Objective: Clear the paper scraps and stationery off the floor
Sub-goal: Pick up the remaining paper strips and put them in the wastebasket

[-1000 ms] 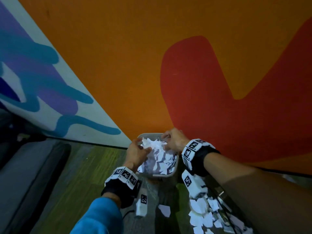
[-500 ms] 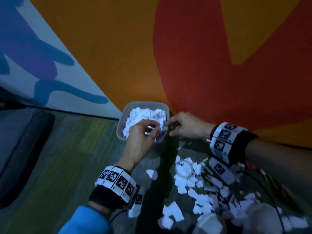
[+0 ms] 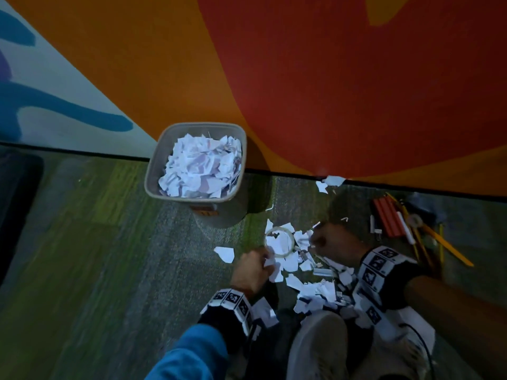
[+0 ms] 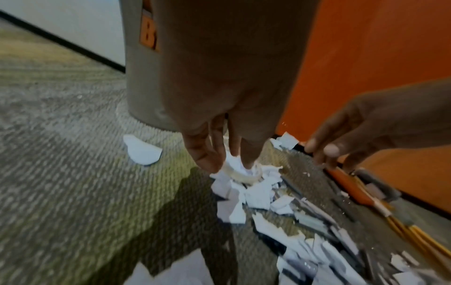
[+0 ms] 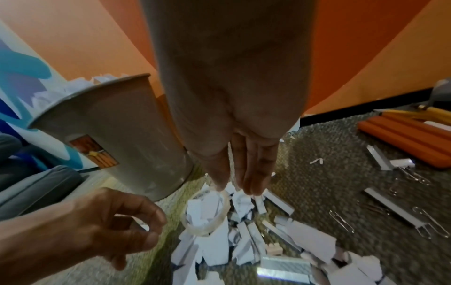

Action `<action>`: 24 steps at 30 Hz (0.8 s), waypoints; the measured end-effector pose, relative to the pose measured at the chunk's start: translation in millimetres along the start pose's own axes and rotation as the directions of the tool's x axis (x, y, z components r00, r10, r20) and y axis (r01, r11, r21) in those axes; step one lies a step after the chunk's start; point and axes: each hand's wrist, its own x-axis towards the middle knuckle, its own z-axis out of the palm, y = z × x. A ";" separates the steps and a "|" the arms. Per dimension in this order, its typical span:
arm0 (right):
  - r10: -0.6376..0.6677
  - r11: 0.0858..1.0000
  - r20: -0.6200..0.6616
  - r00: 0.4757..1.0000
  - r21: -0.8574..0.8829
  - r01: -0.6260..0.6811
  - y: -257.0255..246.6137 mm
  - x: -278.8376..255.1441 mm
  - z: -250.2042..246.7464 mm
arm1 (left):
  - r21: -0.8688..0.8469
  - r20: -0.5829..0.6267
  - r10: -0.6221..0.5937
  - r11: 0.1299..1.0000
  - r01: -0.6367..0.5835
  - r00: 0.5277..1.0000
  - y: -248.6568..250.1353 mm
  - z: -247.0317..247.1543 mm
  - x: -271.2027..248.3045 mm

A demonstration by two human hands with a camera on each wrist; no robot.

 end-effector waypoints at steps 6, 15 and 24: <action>-0.075 0.983 -0.005 0.997 0.166 0.075 17.4 15.8 42.1 | 0.179 -0.126 0.109 0.980 -0.085 0.986 -1.0 38.9 22.5; 0.100 0.880 -0.110 0.989 0.473 -0.036 44.2 16.0 45.4 | 0.051 -0.202 0.224 0.975 -0.218 0.953 14.9 35.7 31.0; 0.421 0.400 -0.117 0.899 0.914 -0.069 85.2 14.3 -7.3 | -0.109 -0.227 0.393 0.899 -0.425 0.891 99.8 41.1 59.8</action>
